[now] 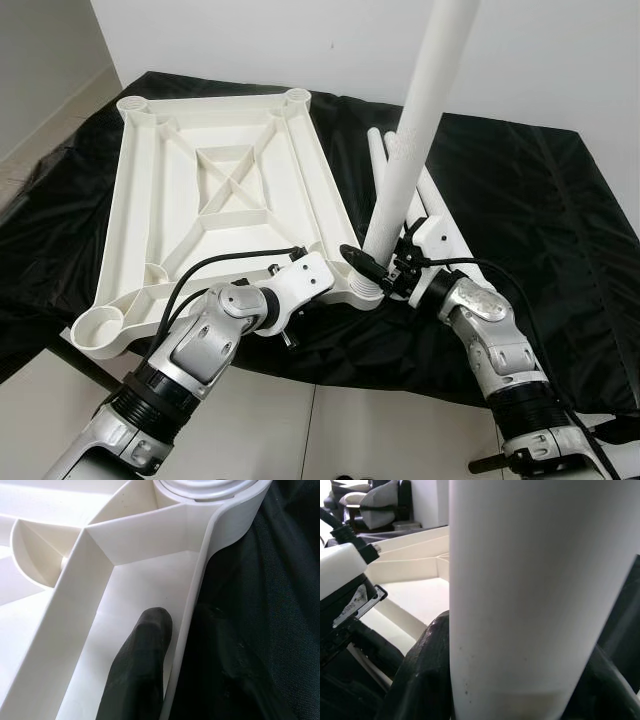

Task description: Building children table

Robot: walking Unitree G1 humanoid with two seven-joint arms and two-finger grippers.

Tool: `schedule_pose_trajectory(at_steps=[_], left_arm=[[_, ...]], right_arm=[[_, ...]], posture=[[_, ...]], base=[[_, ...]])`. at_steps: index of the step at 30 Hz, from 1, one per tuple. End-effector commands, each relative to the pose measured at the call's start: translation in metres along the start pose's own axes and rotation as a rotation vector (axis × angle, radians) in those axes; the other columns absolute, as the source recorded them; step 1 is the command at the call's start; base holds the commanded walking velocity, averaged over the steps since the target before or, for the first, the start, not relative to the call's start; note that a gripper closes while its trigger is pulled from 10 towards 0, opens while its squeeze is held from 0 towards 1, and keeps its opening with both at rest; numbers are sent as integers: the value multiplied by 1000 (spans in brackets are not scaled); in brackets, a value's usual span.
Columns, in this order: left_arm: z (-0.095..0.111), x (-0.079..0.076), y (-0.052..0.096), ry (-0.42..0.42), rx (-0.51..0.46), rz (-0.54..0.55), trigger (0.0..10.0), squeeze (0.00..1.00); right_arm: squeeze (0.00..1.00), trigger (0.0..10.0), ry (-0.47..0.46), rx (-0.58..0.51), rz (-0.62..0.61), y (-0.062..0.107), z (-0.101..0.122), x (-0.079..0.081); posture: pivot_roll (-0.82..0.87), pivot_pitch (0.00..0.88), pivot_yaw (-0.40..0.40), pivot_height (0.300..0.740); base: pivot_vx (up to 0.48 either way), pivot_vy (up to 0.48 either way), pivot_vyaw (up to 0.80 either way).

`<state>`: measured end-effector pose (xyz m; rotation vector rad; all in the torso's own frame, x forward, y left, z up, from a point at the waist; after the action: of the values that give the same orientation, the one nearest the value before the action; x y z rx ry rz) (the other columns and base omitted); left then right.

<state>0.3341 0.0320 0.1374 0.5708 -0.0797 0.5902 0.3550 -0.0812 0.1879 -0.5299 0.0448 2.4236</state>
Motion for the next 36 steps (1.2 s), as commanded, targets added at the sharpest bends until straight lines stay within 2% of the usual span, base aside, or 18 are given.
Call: schedule_pose_trajectory(at_steps=[1, 11, 18, 23, 36], left_arm=[[2, -14, -2, -11, -9, -51, 10000, 0], [1, -15, -2, -9, -9, -51, 10000, 0], [2, -16, -2, -14, -12, -53, 10000, 0], [3, -16, -2, -16, -13, -55, 10000, 0], [3, -15, -2, -12, -12, -56, 10000, 0]], right_arm=[[0, 10000, -78, 129, 86, 1, -35, 26], [0, 10000, -79, 129, 58, 2, -39, 26], [0, 10000, -97, 123, -63, 15, -44, 18], [0, 10000, -118, 107, -114, 20, -44, 20], [0, 10000, -122, 96, -123, 10, -39, 16]], posture=[[-71, 171, -27, 740], [-73, 162, -31, 740], [-78, 157, -28, 740], [-85, 161, -20, 740], [-79, 171, -20, 740]], base=[[0, 0, 0], [0, 0, 0], [0, 0, 0], [0, 0, 0], [0, 0, 0]])
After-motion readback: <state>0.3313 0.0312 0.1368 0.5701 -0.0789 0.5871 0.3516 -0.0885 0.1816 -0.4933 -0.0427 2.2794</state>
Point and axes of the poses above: a point about 5 cm out from each wrist's last joint towards the gripper, its own y axis pointing back from the gripper into the wrist, its own z axis along the axis of the wrist's last joint, x = y × z, the point moved 5 cm from there along -y, pointing out of the wrist towards the gripper, and after that the axes turned 9 degrees about y, right-handed, at the moved point
